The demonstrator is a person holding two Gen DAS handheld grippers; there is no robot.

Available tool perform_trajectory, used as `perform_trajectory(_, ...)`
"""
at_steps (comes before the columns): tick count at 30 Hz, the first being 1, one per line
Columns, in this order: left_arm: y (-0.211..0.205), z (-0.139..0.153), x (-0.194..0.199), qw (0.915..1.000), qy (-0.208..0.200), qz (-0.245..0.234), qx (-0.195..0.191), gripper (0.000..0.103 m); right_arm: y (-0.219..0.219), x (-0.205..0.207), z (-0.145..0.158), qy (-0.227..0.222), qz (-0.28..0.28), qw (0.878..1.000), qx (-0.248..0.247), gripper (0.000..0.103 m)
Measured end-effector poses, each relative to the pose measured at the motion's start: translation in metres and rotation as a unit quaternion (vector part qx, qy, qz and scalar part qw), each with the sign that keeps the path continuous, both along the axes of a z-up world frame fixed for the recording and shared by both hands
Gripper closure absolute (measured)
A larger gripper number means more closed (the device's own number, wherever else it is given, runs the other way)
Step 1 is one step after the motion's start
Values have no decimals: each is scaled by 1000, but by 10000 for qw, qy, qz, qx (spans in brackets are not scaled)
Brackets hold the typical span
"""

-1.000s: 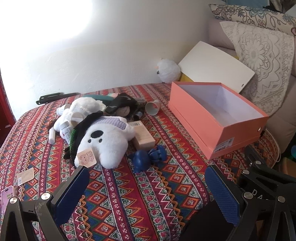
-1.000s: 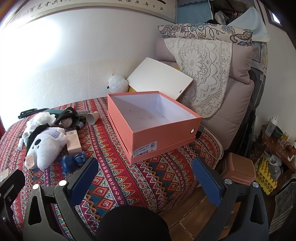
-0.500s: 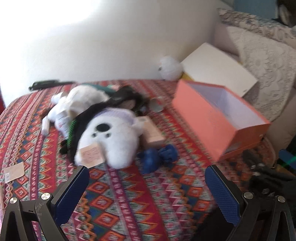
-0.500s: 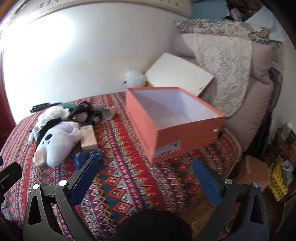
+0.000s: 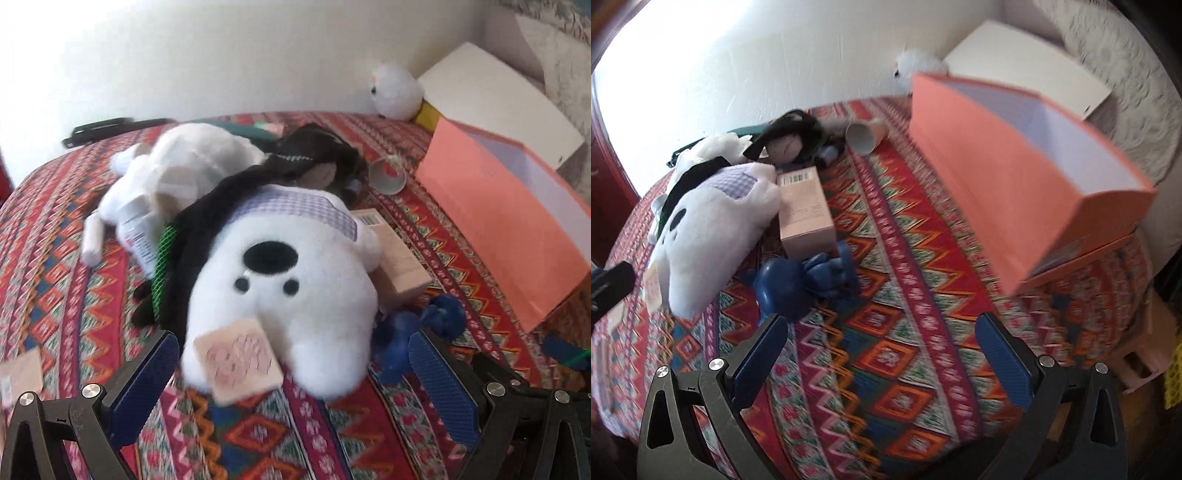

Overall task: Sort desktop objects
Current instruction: 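Grasp the white plush bear with the left tool while the right tool grasps the blue toy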

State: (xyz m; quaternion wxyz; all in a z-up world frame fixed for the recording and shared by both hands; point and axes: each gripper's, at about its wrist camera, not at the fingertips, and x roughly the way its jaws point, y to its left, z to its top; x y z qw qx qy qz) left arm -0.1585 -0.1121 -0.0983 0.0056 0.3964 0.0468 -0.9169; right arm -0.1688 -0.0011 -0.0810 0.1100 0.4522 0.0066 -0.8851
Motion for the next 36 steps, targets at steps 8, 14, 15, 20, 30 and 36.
perform_trajectory(8, -12, -27, -48, 9983, -519, -150, 206, 1, -15, -26, -17, -594, -170, 9908, -1201, 14)
perform_trajectory(14, -12, -34, -56, 9976, -539, -413, 154, 1, -23, -48, -45, -1396, -441, 9658, -2141, 17)
perform_trajectory(15, -10, -35, -57, 9975, -538, -448, 91, 1, -25, -52, -49, -1454, -492, 9628, -2224, 17)
perform_trajectory(20, -3, -40, -68, 9976, -503, -459, -121, 1, -30, -67, -56, -1413, -697, 9569, -2440, 17)
perform_trajectory(30, 36, -66, -65, 9891, -182, -666, -1301, 0, -4, -80, -62, -1446, -831, 9377, -3049, 62)
perform_trajectory(36, 24, -76, -75, 9912, -348, -592, -1136, 0, -5, -72, -62, -1489, -566, 9377, -3088, 62)
